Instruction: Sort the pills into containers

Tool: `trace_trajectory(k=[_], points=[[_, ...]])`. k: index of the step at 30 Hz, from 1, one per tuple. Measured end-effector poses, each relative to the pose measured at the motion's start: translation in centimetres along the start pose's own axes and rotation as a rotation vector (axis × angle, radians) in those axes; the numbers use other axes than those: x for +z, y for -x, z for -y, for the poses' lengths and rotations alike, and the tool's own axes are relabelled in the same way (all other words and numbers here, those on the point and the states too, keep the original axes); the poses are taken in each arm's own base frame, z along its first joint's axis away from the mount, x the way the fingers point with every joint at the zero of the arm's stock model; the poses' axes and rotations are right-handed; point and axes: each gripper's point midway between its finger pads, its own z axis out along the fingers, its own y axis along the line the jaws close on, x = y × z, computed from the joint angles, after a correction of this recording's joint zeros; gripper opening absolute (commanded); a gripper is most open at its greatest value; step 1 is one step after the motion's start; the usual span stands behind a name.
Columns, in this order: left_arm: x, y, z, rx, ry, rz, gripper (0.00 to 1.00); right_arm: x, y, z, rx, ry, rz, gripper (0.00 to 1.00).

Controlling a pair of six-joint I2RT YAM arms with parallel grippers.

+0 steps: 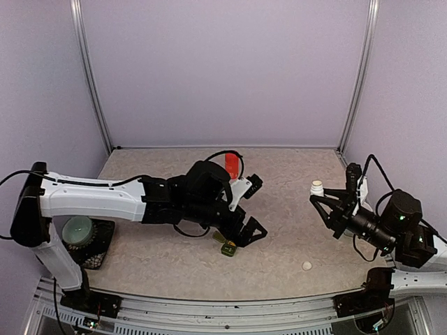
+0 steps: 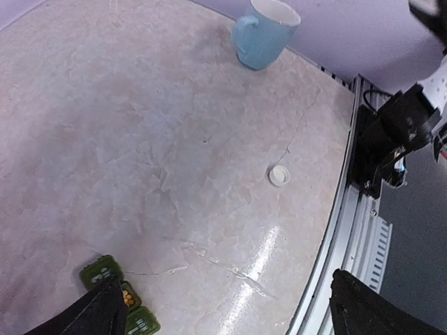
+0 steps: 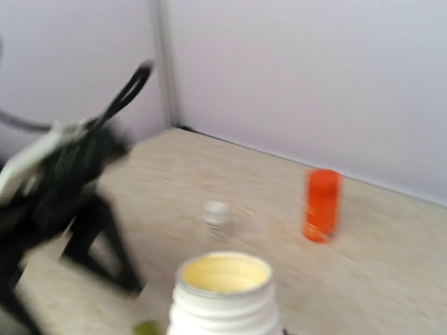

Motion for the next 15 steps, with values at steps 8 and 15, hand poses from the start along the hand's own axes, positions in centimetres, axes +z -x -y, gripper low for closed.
trace_trajectory(k=[8,15], points=[[9.7,-5.3,3.3,0.103,-0.014,-0.155,0.99,-1.2,-2.0,3.5,0.021,-0.187,-0.078,0.27],[14.6,-5.8,4.7,0.124,-0.019,-0.153,0.98,-2.2,-2.7,5.3,0.036,-0.281,-0.098,0.27]])
